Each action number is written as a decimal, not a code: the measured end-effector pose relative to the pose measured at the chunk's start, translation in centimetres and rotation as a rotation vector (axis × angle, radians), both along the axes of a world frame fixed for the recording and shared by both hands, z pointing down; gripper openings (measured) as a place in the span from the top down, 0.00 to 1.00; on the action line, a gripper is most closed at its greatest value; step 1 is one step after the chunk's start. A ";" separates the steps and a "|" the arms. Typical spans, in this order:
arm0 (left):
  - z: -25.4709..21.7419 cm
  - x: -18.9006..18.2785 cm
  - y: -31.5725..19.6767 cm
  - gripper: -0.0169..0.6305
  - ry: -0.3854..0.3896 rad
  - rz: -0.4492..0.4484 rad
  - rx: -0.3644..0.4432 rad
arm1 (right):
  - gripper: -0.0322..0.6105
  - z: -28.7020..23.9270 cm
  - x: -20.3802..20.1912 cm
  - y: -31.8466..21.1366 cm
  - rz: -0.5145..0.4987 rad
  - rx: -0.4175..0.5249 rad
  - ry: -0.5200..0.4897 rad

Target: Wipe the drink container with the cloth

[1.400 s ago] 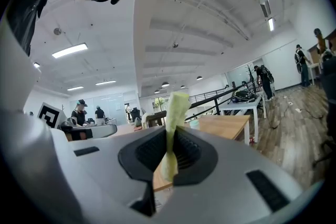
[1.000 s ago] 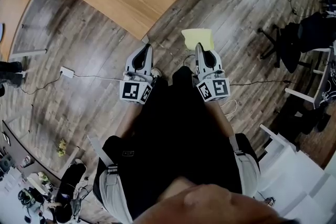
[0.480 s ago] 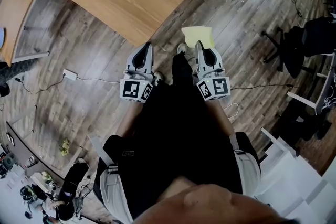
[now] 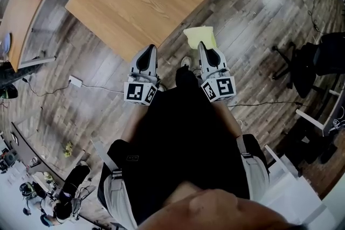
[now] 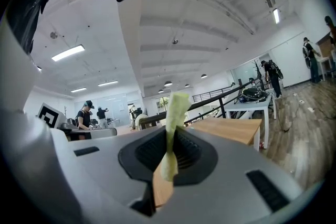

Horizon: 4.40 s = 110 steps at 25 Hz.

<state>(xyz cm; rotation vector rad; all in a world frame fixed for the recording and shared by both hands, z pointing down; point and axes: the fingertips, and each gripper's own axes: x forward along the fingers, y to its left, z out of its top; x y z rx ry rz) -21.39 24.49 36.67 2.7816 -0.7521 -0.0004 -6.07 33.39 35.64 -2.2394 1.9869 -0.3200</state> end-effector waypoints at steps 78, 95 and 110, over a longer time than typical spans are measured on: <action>18.2 22.7 -33.6 0.94 -0.341 -0.240 -0.373 | 0.89 21.5 14.4 -37.8 -0.844 -0.657 -0.167; 17.9 23.1 -34.1 0.94 -0.335 -0.276 -0.398 | 0.89 26.6 11.7 -39.7 -1.019 -0.731 -0.136; 17.9 23.6 -34.1 0.94 -0.330 -0.299 -0.414 | 0.89 32.7 11.8 -40.7 -1.107 -0.844 -0.104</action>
